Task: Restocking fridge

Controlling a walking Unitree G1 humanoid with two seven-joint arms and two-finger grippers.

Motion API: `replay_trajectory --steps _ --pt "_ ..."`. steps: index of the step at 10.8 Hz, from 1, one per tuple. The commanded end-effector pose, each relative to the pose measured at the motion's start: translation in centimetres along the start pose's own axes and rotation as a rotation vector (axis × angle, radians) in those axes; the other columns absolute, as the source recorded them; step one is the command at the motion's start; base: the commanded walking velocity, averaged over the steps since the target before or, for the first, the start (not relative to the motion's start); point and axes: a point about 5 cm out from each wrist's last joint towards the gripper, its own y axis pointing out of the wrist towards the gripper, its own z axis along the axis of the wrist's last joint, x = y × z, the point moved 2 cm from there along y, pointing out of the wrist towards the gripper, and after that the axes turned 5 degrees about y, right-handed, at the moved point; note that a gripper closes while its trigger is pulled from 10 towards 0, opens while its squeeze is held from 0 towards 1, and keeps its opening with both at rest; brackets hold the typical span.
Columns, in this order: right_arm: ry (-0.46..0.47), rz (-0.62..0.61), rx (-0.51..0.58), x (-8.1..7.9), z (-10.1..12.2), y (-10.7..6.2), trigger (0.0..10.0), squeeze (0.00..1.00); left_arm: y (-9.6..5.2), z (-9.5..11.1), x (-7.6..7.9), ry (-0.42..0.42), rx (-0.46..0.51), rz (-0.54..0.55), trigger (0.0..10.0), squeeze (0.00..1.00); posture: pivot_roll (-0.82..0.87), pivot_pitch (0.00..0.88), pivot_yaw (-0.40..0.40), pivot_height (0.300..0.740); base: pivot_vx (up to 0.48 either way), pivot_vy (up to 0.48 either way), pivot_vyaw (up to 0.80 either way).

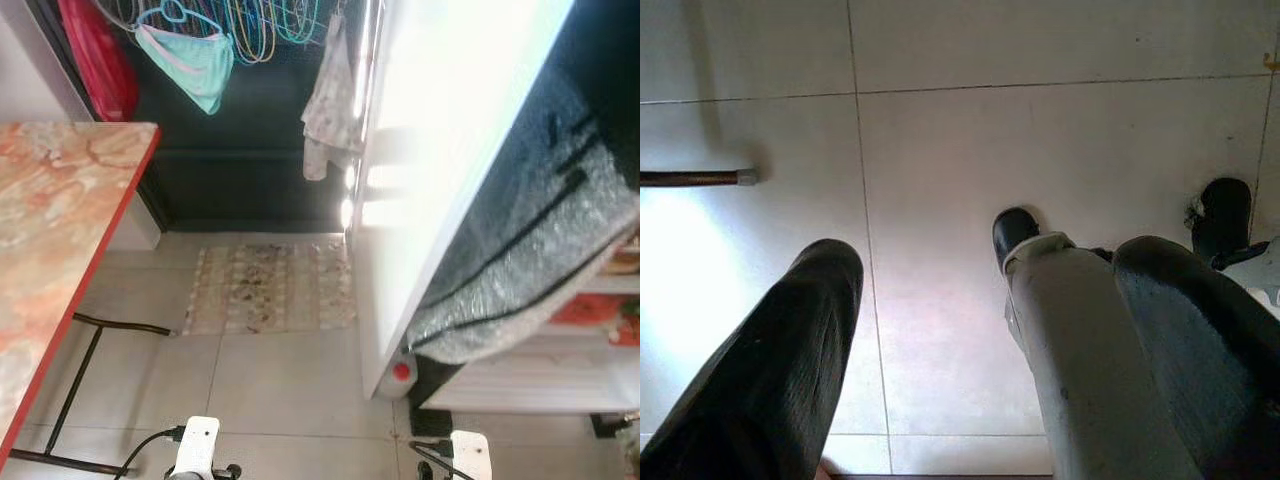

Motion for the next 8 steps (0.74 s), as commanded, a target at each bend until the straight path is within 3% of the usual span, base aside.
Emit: replay_trajectory --steps 1,6,8 --pt "0.010 -0.002 -0.027 0.2 -0.7 -0.1 10.0 0.00 -0.1 -1.0 0.0 0.010 -0.037 0.008 10.0 0.00 -0.05 0.082 0.022 0.740 0.000 0.000 0.00" --pt "-0.023 -0.022 -0.005 1.1 0.5 0.1 10.0 0.00 0.0 -0.9 0.9 -0.057 -0.036 0.022 10.0 0.00 -0.02 0.000 -0.011 0.740 0.000 0.000 0.00" --pt "-0.003 -0.021 -0.015 0.7 0.3 0.1 10.0 0.00 0.0 -1.2 0.8 -0.052 -0.050 0.025 10.0 0.00 -0.02 0.000 0.005 0.740 0.000 0.388 0.00"
